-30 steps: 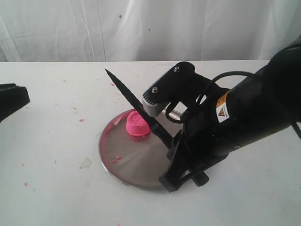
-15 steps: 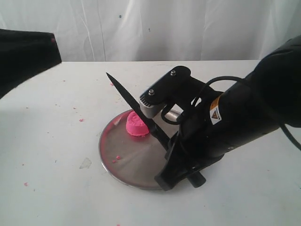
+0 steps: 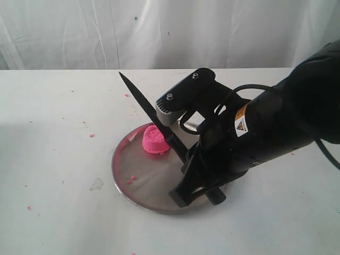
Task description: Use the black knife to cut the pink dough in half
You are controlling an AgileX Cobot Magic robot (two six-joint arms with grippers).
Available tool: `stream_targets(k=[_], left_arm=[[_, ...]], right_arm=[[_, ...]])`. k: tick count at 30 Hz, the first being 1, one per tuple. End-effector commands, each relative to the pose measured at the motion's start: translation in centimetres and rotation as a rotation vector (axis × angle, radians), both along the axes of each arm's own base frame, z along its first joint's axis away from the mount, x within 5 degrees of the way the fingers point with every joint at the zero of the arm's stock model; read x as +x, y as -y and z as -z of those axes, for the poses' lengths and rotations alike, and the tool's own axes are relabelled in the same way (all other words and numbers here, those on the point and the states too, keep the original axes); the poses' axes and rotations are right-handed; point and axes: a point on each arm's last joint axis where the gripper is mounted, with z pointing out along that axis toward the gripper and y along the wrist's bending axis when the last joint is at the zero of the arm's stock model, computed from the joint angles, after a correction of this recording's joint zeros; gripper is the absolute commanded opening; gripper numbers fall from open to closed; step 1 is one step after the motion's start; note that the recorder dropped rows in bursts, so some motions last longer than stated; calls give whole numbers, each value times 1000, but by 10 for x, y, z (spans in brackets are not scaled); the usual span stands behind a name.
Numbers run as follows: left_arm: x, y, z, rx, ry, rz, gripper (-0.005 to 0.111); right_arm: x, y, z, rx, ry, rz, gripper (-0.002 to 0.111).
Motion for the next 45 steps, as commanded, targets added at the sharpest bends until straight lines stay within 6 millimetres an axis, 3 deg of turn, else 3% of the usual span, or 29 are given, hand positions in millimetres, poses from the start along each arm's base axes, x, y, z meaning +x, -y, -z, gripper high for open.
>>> stream_targets(k=[1,6,8,13,16,19,23,28,34,37,45], left_arm=[[-15,-8,-48,63,206,-73,16],[-57,-8,-106,540,473,-55,16],[-72,-6,-112,669,490,-22,14],[-95,-4,-106,896,464,57,7],[-104,1,-101,934,449,135,6],[-112,13,-95,970,480,299,5],[-131,38,-93,1030,692,619,5],[-144,50,-89,910,777,816,5],[-137,52,-71,862,707,861,5],[-129,50,-64,830,672,812,5],[-105,34,-63,389,434,534,5]], right_arm=[[3,0,-2,14,21,12,0],[4,-1,-3,28,36,13,0],[5,-1,-3,32,39,13,0],[6,-2,-5,49,53,18,0],[6,-2,-5,51,54,20,0],[6,-2,-5,50,52,20,0],[6,-2,-4,46,49,19,0],[5,-1,-4,42,44,19,0],[5,-1,-4,42,44,19,0],[5,-1,-4,42,44,19,0],[5,-2,-4,46,42,21,0]])
